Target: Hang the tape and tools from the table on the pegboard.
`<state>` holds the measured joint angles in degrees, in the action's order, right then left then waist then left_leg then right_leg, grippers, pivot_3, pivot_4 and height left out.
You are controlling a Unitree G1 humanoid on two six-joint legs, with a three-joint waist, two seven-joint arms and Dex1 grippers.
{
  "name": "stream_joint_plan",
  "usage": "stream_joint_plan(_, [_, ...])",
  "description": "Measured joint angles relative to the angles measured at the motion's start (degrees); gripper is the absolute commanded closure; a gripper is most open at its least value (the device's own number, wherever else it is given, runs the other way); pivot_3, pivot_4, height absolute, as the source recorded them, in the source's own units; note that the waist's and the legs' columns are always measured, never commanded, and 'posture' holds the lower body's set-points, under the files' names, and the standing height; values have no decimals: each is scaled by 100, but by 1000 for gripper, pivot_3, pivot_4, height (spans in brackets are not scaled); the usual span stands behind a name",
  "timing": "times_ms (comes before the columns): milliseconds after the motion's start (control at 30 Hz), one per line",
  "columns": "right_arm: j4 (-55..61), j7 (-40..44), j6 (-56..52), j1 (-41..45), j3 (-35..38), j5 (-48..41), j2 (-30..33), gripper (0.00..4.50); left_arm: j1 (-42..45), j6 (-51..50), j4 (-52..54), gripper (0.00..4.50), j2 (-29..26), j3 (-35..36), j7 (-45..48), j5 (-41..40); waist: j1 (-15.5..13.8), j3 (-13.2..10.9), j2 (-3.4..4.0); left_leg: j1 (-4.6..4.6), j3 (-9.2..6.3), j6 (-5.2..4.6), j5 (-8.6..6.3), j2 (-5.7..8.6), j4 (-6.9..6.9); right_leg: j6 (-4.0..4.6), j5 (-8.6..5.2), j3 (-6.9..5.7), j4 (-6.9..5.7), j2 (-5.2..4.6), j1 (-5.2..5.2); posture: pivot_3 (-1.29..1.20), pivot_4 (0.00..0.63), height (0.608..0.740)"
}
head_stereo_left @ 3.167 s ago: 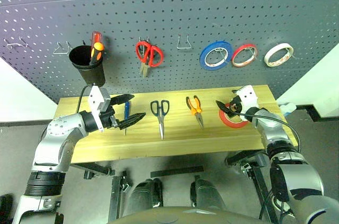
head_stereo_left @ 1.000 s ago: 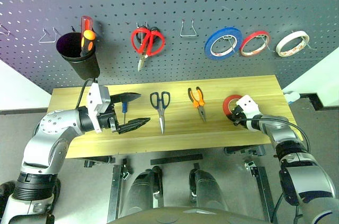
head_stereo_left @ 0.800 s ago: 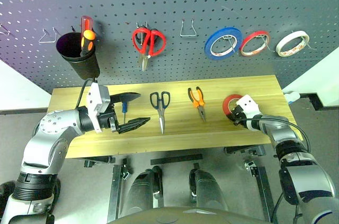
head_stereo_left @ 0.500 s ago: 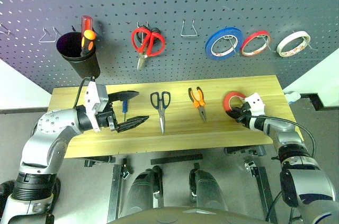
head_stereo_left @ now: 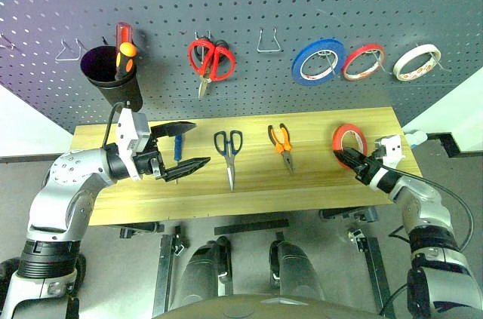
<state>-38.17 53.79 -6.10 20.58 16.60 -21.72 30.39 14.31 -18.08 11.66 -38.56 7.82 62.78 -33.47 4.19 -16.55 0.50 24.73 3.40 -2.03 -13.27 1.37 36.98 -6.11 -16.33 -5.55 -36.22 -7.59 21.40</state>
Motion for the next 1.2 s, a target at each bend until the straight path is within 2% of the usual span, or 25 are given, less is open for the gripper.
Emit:
stream_joint_plan(200, [842, -68, -442, -443, 353, -483, 6, 3773, 42, -53, -81, 0, 11, 44, 60, -219, 48, 12, 0, 0, 4, 0, 1, -1, 3, -3, 1, 2, -4, 0, 2, -280, 165, 740])
stream_joint_plan(467, [1685, -178, -825, -551, 712, -1120, -3, 3773, 24, -319, -28, 0, 111, 161, 5, -628, 157, 22, -4, 0, 9, -2, 2, -1, 10, -8, 4, 5, -10, 1, 2, -279, 164, 740])
stream_joint_plan(967, [1848, -401, -547, -502, 779, -1317, -85, 3773, -221, -417, 184, 0, 121, 384, -155, -840, 157, 107, -10, -1, 12, -3, 2, -1, 25, -8, 5, 10, -25, 0, 4, -270, 162, 740])
stream_joint_plan(1200, [2280, -516, -429, -390, 983, -1594, -137, 3773, -211, -415, 194, 0, 121, 382, -153, -835, 165, 146, -9, -3, 15, -4, 2, -1, 27, -8, 5, 13, -33, 1, 5, -278, 162, 740])
